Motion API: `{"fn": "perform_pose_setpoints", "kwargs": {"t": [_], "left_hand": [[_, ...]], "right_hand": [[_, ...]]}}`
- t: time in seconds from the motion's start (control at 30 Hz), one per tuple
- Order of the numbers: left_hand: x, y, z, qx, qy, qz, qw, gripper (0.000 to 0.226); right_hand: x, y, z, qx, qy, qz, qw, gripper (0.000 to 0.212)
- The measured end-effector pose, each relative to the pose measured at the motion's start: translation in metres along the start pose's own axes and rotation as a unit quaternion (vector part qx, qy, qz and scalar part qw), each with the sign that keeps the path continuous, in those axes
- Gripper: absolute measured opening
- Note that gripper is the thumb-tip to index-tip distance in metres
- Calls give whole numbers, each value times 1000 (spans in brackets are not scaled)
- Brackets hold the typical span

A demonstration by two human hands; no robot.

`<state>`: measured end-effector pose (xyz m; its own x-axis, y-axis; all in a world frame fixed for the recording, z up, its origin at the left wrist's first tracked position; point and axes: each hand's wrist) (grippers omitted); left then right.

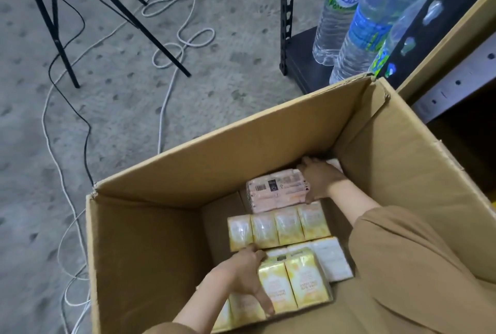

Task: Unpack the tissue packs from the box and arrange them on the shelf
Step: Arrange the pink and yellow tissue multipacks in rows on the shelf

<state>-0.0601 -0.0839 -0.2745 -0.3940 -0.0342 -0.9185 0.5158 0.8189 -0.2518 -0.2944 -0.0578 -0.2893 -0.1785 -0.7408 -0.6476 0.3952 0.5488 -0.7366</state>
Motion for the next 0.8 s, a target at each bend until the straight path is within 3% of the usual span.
{"fn": "perform_pose_setpoints", "kwargs": {"t": [0.33, 0.6, 0.8], "left_hand": [[-10, -2, -7, 1, -6, -4, 1000, 103], [-11, -1, -9, -8, -33, 62, 997, 105], [-13, -1, -8, -58, -24, 33, 997, 101]], "right_hand": [[-13, -4, 0, -48, -7, -22, 999, 64], [-36, -44, 10, -18, 23, 18, 999, 51], [-40, -50, 19, -48, 23, 37, 998, 60]]}}
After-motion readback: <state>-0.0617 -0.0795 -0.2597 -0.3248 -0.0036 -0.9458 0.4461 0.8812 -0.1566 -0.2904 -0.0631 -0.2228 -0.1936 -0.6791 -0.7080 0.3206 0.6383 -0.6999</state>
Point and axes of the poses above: each hand's wrist, its own x-axis towards the middle knuckle, its own y-axis out of the palm, z = x × y
